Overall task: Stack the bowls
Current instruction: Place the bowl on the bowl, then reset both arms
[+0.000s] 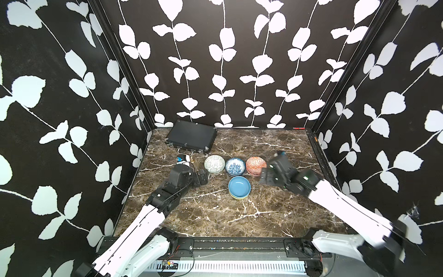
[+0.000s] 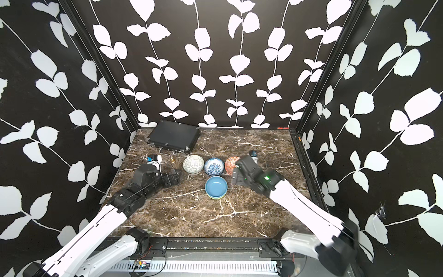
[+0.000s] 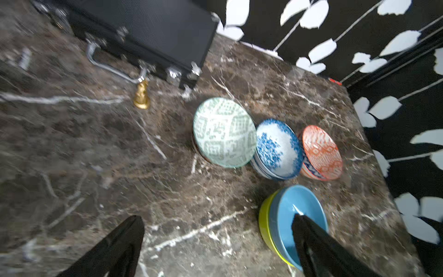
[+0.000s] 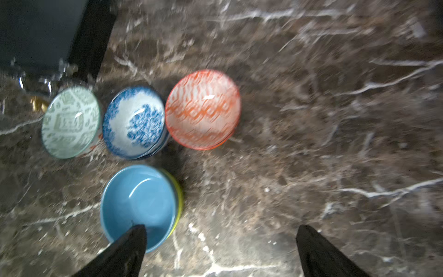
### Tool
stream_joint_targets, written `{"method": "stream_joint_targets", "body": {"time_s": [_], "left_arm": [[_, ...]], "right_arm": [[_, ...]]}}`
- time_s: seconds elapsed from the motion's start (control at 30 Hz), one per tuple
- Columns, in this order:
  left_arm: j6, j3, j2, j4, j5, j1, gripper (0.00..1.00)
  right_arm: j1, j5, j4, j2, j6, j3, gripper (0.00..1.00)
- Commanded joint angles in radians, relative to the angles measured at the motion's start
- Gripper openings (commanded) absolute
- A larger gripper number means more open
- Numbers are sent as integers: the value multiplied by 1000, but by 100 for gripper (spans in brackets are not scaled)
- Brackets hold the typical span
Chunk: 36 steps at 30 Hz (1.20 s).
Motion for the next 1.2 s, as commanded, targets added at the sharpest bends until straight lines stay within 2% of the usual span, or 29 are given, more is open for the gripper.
{"method": "stream_joint_targets", "body": {"time_s": [0.0, 0.03, 0.1, 0.17, 0.23, 0.3, 0.37, 0.4, 0.53, 0.63, 0.77, 0.83, 0.9, 0.97, 1.0, 1.07, 1.13, 1.17], "left_arm": [[140, 43, 37, -64, -270, 6, 99], [200, 26, 58, -11, -357, 8, 99], [303, -27, 93, 117, -480, 22, 99], [469, -113, 129, 333, -540, 32, 99], [558, -185, 173, 503, -567, 61, 99], [567, -232, 226, 610, -542, 127, 99], [586, -278, 291, 730, -504, 191, 99], [600, -294, 328, 779, -503, 212, 99], [682, -369, 482, 1086, -471, 256, 99], [714, -355, 559, 1192, -395, 275, 99], [690, -363, 673, 1349, -310, 317, 99], [676, -352, 683, 1311, -264, 340, 99], [664, -341, 678, 1291, -211, 358, 99], [671, -372, 718, 1397, -136, 374, 99], [692, -385, 759, 1469, -135, 376, 99], [669, -369, 724, 1362, -135, 376, 99], [685, -381, 752, 1450, -139, 375, 99], [683, -383, 748, 1427, -140, 375, 99]], "right_arm": [[-7, 388, 173, -107, -161, -141, 99], [-7, 468, 285, -164, -259, -211, 99], [-8, 545, 502, -227, -416, -335, 99], [-10, 585, 727, -248, -607, -443, 99], [-26, 604, 842, -221, -711, -497, 99], [-70, 588, 950, -179, -729, -548, 99], [-128, 512, 1101, -148, -731, -635, 99], [-163, 476, 1180, -133, -742, -678, 99], [-276, 359, 1301, -79, -774, -704, 99], [-357, 289, 1482, 52, -799, -747, 99], [-401, 230, 1786, 256, -877, -790, 99], [-421, 179, 1802, 296, -913, -774, 99], [-470, 56, 1840, 353, -917, -772, 99], [-510, 0, 1998, 449, -908, -790, 99], [-530, -16, 2032, 467, -886, -811, 99], [-560, -32, 2048, 491, -851, -818, 99], [-560, -52, 1977, 494, -862, -777, 99], [-563, -56, 1908, 470, -853, -763, 99]]}}
